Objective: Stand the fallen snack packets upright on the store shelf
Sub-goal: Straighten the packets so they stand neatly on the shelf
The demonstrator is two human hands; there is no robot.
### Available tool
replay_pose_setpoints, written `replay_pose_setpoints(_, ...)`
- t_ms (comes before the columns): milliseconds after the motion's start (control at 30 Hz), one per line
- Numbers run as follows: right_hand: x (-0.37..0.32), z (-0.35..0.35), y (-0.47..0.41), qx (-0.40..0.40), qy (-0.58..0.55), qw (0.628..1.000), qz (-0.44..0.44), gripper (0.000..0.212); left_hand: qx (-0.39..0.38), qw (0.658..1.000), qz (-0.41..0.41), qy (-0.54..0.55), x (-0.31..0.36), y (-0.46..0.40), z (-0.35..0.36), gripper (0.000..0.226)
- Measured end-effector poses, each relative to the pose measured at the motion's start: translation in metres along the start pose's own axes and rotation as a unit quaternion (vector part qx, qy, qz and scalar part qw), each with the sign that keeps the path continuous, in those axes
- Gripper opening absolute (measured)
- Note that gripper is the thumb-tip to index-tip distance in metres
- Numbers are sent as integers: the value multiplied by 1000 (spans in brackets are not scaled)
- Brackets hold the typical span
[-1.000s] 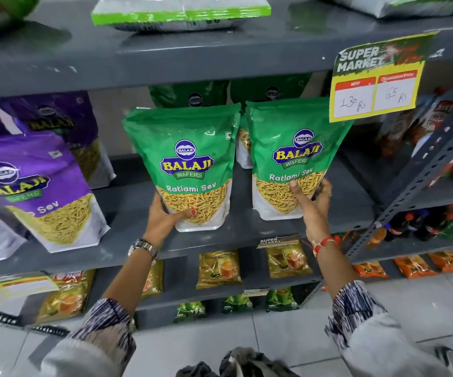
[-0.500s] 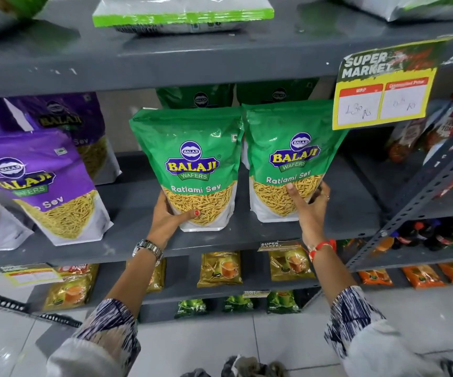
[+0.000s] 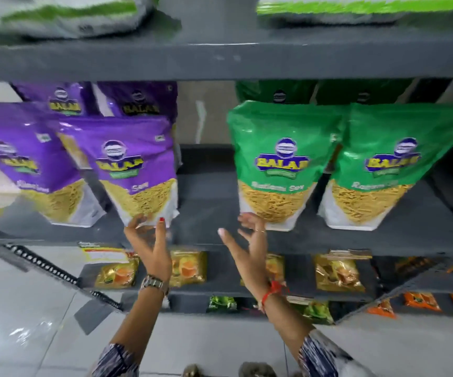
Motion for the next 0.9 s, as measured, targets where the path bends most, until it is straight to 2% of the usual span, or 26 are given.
replay_pose_setpoints(67,6,46,-5,-52,1,998,40,57,-4,1000,-15,5,-12,-31,-28,42)
replay_pose_setpoints(133,16,80,-20,-71,7,995,68,74,-44,998,-30,24,-25,-57,-42,49)
replay_pose_setpoints(233,27,116,-47,-45,6,995,91,97,-137,989,-46,31,-30,-88,-51,60)
replay_pose_setpoints(300,33,131,-57,-33,-11,994,104,99,-212,977,-36,13,-30,-106,-55,62)
replay_pose_setpoints(400,38,142,-61,-42,-36,991,125,88,-281,959,-47,-6,-30,-123,-57,63)
replay_pose_setpoints(500,39,152,-62,-58,-55,989,123,65,-321,944,-73,13,-29,-135,-54,66)
replay_pose_setpoints(667,44,159,-60,-57,-74,989,115,54,-349,933,-88,-5,-42,-145,-55,63)
replay_pose_setpoints(767,46,158,-61,-70,-68,989,112,45,-359,931,-64,-17,-42,-144,-62,66)
replay_pose_setpoints(833,45,157,-61,-82,-70,988,110,39,-335,941,-35,-33,-36,-138,-72,59)
replay_pose_setpoints(900,44,155,-61,-97,-67,986,116,35,-223,972,21,-64,-31,-130,-93,38)
Point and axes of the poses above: each hand's wrist, its own y-axis away from the middle knuckle, its own z-axis out of the palm, x = y × z, the point moved 1 cm from there along -y, towards the middle knuckle, and after that the axes turned 13 degrees about -y, right-handed, at the moved point
